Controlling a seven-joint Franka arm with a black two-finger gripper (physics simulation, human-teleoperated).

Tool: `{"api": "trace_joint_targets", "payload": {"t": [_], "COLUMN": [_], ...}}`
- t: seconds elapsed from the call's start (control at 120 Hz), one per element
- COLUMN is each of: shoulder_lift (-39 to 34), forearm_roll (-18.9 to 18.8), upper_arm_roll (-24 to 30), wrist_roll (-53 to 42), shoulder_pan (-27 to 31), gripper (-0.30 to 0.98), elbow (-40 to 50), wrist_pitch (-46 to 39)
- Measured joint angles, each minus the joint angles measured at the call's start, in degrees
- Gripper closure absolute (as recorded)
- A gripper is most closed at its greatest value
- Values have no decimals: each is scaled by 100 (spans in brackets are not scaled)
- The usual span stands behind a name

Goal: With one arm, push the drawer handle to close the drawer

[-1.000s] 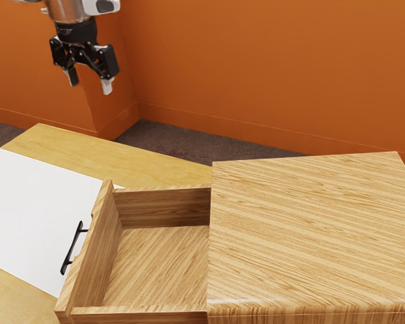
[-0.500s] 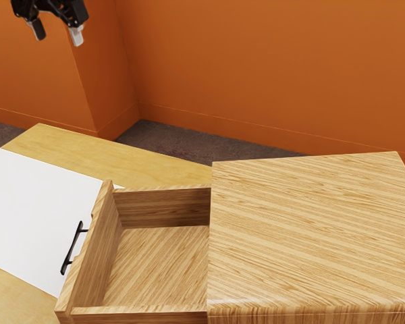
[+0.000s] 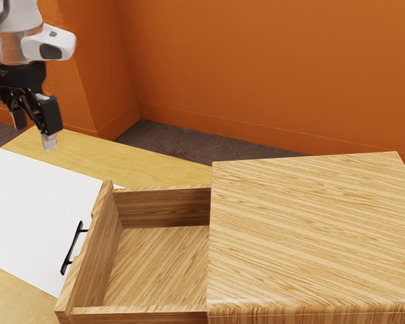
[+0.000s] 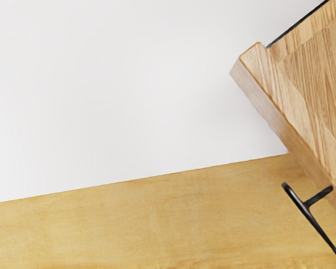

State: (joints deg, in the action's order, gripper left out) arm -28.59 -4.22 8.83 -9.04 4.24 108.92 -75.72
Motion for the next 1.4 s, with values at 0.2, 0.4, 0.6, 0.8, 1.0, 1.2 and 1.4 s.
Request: {"api": "trace_joint_targets", "payload": {"t": [0.2, 0.4, 0.6, 0.8, 1.0, 1.2, 1.4], "shoulder_lift": [-906, -1534, -1988, -2498, -2567, -2552, -2470], "forearm_roll": [3, 3, 23, 183, 433, 627, 710], "upper_arm_roll": [-359, -511, -493, -447, -193, 15, 48], "wrist_roll": [-1440, -2810, -3906, -4711, -5278, -5650, -5899], "shoulder_pan": [-404, -634, -830, -878, -842, -781, -791], "gripper": [0, 0, 0, 1, 33, 60, 72], "elbow": [1506, 2411, 3248, 3584, 3760, 3823, 3975], "wrist_pitch": [-710, -1223, -1646, -1801, -1873, -1931, -2039]}}
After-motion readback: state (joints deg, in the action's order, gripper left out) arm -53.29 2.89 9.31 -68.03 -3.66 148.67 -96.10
